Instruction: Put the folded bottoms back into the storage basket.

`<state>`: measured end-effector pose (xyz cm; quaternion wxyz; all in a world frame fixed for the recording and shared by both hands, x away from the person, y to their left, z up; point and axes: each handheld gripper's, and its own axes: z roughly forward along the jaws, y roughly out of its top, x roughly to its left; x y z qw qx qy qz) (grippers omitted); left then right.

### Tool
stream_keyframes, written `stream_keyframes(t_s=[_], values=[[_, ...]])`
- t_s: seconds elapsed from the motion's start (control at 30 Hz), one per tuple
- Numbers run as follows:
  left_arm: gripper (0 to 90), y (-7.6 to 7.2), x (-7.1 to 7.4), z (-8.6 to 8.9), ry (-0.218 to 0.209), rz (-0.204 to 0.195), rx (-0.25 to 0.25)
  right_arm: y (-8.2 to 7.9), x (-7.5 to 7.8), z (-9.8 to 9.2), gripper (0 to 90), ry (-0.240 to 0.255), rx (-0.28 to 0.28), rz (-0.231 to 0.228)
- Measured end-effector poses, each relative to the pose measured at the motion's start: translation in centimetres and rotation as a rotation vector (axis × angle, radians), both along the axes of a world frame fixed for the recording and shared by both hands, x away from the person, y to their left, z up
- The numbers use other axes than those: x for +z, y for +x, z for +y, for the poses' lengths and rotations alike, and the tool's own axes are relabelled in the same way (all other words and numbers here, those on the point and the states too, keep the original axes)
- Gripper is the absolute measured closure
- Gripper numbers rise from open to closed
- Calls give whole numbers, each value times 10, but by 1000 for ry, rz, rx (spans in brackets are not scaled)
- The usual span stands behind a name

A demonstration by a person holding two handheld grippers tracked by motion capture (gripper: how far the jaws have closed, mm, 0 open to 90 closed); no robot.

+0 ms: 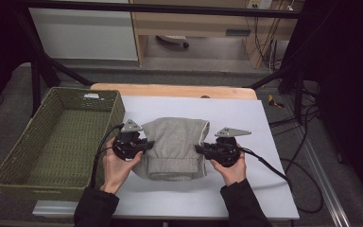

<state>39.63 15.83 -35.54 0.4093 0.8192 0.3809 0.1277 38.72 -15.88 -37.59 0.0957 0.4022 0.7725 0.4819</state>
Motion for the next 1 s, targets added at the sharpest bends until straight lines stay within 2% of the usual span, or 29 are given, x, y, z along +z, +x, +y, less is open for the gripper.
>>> stream_keyframes(t_s=[0.37, 0.53, 0.77, 1.0], values=[[794, -8, 6, 5, 12, -10, -2, -6, 3, 6, 743, -3, 7, -10], [794, -12, 11, 9, 6, -21, -5, -7, 5, 7, 743, 14, 10, -5], [794, -16, 16, 15, 10, -29, -1, -10, 10, 13, 743, 10, 20, -24], [794, -19, 20, 22, 13, -34, 0, -11, 11, 19, 744, 30, 28, -27]])
